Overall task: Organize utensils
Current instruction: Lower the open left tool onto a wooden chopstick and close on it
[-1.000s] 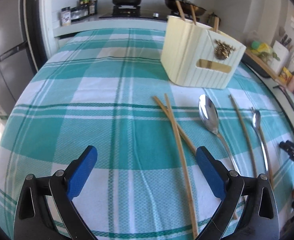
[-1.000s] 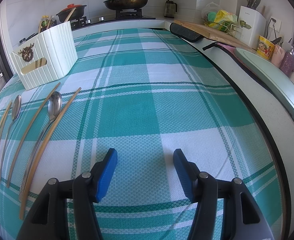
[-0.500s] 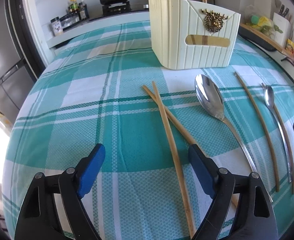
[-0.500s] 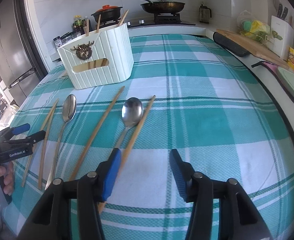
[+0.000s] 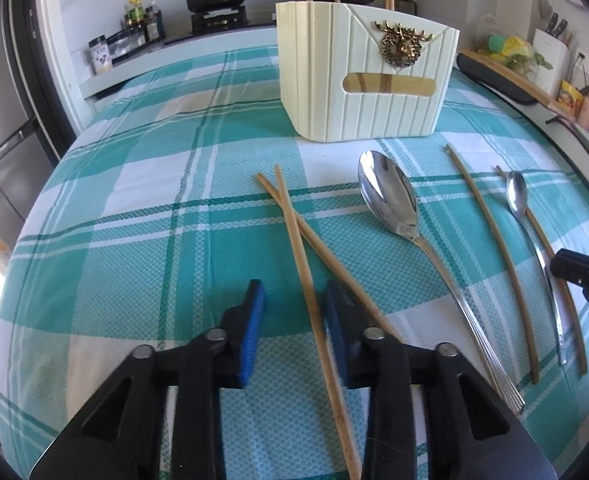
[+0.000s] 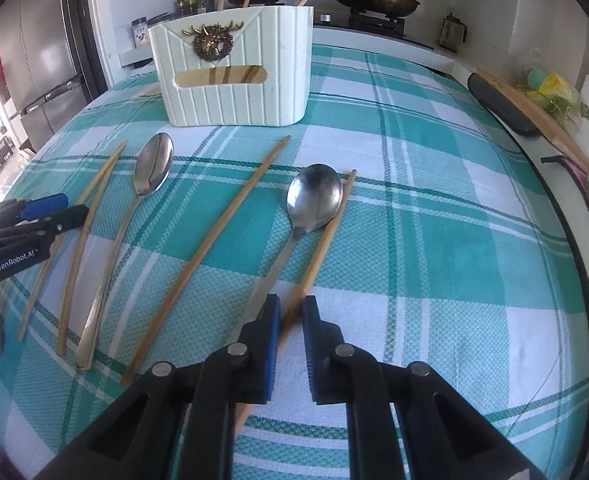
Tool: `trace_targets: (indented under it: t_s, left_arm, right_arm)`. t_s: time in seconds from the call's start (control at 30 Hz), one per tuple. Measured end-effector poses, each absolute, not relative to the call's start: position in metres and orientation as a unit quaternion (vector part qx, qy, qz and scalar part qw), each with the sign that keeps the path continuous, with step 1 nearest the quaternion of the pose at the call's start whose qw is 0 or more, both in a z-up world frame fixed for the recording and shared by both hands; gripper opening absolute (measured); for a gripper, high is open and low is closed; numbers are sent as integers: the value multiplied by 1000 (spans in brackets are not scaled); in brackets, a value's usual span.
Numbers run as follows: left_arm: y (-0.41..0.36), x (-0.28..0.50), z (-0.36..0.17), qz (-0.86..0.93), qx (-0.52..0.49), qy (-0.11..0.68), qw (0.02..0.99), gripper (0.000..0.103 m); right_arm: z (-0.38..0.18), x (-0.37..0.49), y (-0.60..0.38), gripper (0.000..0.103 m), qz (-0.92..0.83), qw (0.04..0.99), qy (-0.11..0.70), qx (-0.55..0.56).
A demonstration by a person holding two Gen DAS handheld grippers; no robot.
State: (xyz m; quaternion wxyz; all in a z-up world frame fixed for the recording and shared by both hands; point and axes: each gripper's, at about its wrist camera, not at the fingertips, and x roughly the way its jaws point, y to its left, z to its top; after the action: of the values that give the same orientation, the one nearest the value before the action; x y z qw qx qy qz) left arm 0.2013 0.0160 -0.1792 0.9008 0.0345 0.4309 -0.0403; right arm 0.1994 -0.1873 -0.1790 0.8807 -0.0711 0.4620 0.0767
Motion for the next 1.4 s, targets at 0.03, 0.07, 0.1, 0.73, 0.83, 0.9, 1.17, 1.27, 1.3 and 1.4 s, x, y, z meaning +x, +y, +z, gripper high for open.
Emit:
trace_targets:
  t_s: [0.03, 0.07, 0.1, 0.73, 0.83, 0.9, 1.17, 1.27, 1.3, 1.4]
  left_arm:
    - [15, 201, -179, -37, 38, 431, 901, 11]
    - [16, 200, -179, -35, 38, 430, 901, 10]
    - [18, 200, -179, -34, 34, 430, 902, 9]
    - [57, 177, -185, 9, 7, 443, 897, 75]
    - [60, 180, -188, 14, 3, 453, 892, 90]
    - [64, 182, -190, 14, -5, 459, 889, 97]
    - [62, 185, -192, 7, -2, 463, 886, 102]
    - [62, 185, -192, 7, -2, 463, 886, 102]
    - [62, 185, -192, 7, -3, 463, 886, 102]
    - [62, 185, -192, 7, -2, 463, 886, 102]
  right_arm:
    - [-179, 199, -192, 8, 69, 881, 462, -72]
    - [-179, 198, -198, 7, 62, 882, 462, -70]
    - [-179, 197, -206, 7, 55, 883, 462, -66]
    - [-187, 176, -287, 61, 2, 897, 442, -8]
    - [-188, 177, -289, 63, 2, 897, 442, -1]
    - [-188, 177, -288, 64, 0, 897, 442, -7]
    - [-189, 176, -288, 64, -1, 897, 441, -9]
    - [-189, 176, -289, 64, -1, 897, 441, -9]
    - [-189, 176, -289, 64, -1, 897, 441, -9]
    - [-189, 176, -289, 64, -1, 897, 441, -9]
